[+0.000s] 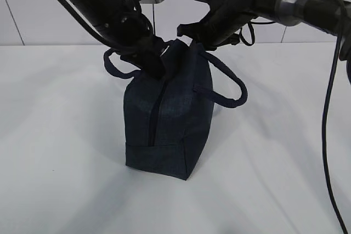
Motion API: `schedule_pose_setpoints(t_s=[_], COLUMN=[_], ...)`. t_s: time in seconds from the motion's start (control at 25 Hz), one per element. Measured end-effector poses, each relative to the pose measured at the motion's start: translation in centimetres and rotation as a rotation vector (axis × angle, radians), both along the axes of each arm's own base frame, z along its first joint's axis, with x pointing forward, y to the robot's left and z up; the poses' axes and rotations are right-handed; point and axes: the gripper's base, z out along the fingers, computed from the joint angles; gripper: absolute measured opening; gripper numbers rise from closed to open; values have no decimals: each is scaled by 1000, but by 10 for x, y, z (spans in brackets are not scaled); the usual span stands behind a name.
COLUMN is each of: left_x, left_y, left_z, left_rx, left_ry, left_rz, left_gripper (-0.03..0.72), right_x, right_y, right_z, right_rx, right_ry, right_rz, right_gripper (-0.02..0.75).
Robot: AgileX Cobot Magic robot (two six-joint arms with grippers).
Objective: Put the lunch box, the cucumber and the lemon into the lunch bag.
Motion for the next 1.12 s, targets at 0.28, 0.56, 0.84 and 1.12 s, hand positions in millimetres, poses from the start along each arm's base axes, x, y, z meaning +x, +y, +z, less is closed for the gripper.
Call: schedule_pose_setpoints(t_s=[0.28, 0.56, 0.84, 1.12], left_x=[0, 0, 1, -2], left_y=[0, 0, 2, 5], left_z=[0, 0, -1, 2], left_rx=[0, 1, 12, 49], left_ry=[0, 4, 32, 76], left_rz=[0, -2, 79, 94], left_gripper=[-8, -8, 129, 426], right_x=[-1, 1, 0, -24], right_y=[-1, -4, -12, -25], right_z=[-13, 3, 40, 107], right_rx=[-31, -98, -191, -280], right_ry=[40, 23, -45, -47], right_rz=[13, 41, 52, 62], right_gripper=[7, 34, 421, 490])
